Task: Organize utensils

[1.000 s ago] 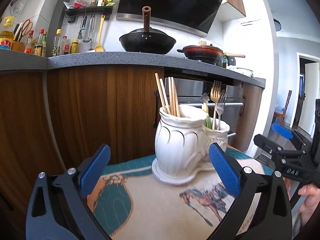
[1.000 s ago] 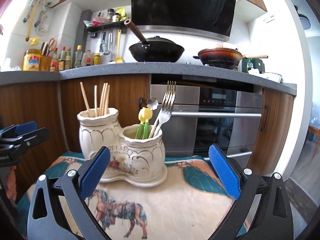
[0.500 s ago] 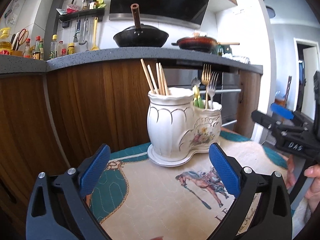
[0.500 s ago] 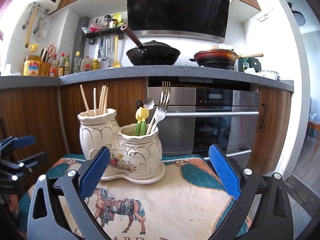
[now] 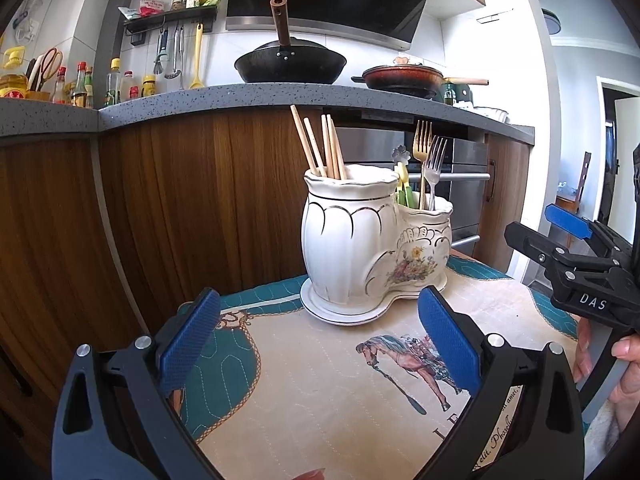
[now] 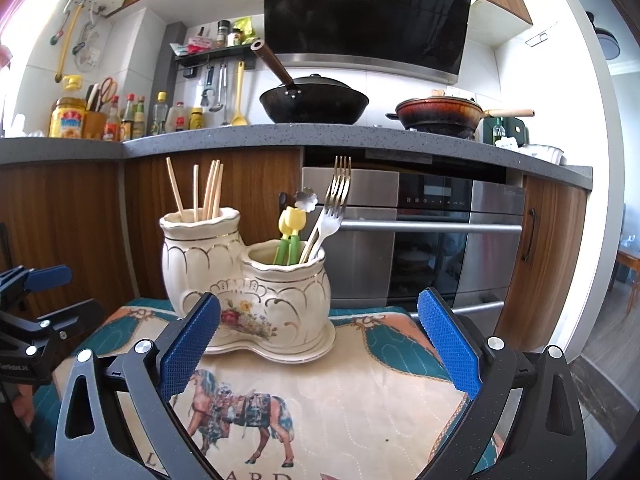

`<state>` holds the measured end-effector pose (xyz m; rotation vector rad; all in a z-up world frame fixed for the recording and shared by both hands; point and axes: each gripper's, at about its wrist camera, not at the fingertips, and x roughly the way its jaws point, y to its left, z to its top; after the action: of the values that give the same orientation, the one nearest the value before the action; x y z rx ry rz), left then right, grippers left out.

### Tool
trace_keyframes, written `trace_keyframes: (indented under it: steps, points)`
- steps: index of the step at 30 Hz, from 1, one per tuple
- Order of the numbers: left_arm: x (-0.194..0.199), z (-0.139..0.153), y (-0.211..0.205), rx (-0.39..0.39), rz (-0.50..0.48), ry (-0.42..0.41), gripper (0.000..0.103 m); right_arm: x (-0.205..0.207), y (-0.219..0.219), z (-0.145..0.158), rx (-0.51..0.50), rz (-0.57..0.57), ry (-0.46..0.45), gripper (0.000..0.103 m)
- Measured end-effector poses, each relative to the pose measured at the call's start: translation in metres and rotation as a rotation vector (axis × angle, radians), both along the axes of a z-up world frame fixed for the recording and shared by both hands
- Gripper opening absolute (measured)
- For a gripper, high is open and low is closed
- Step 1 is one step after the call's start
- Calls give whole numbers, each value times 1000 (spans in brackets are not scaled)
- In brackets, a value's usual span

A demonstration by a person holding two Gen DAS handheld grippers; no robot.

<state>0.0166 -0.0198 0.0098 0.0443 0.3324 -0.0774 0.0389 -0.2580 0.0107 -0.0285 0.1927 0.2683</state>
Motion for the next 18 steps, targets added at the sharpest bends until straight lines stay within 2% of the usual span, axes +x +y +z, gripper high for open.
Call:
trace_keyframes:
  steps: [18]
  points:
    - [-2,0,-2,7,-3,-6,98,4,-1,-2,-3,-6,17,98]
